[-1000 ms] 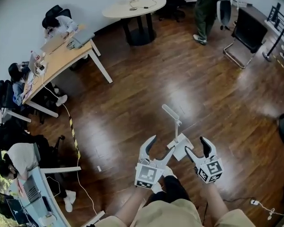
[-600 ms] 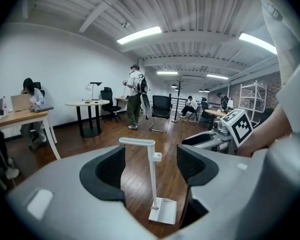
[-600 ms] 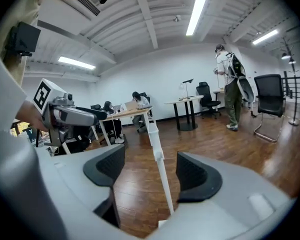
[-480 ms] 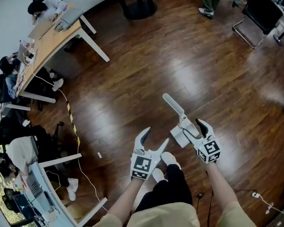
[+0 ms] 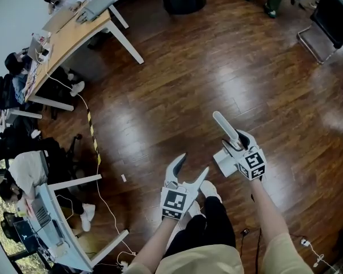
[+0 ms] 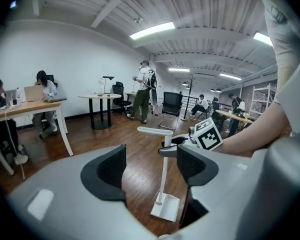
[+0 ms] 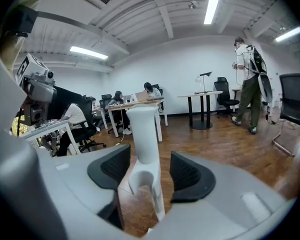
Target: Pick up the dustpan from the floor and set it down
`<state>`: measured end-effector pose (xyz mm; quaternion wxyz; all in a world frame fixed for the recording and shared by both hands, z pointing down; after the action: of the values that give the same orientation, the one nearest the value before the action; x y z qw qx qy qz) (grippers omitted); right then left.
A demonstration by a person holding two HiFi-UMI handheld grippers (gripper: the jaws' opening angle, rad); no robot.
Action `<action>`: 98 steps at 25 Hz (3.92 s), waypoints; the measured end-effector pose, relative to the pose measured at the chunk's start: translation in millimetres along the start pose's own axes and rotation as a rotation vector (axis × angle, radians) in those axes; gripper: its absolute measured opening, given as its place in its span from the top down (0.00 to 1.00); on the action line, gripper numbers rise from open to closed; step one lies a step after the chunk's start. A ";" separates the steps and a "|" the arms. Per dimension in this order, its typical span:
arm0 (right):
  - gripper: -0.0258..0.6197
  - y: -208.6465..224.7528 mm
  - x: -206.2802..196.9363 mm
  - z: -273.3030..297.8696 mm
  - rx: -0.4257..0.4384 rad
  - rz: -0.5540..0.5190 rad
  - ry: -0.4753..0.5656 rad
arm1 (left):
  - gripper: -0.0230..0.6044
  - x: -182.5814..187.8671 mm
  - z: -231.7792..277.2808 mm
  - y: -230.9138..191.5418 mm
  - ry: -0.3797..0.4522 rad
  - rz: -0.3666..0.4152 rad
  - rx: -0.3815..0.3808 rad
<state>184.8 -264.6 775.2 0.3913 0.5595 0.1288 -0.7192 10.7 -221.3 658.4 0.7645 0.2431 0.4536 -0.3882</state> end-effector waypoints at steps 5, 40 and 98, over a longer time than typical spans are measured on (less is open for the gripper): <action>0.78 0.9 -1.2 0.6 -0.024 -0.003 -0.026 | 0.55 14.9 -14.8 -9.0 0.050 -0.056 0.052; 0.80 -213.6 321.4 -48.8 -0.124 -0.242 0.330 | 0.58 162.2 -300.5 -147.3 0.513 -0.144 0.654; 0.81 -256.9 314.4 -75.5 -0.078 -0.199 0.290 | 0.59 166.7 -288.9 -124.6 0.514 -0.095 0.496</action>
<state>35.0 -179.5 399.9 0.3168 0.6262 0.2666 -0.6606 -188.7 -146.8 373.0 0.5243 0.4895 0.5338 -0.4479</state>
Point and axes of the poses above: the fingertips, and each gripper's own axes: z forward along the fingers, y to its right, x out of its top, the point moved 4 cm from there along -z, backward along the fingers, and after that the axes turned 15 degrees about x, right-handed, at the moved point
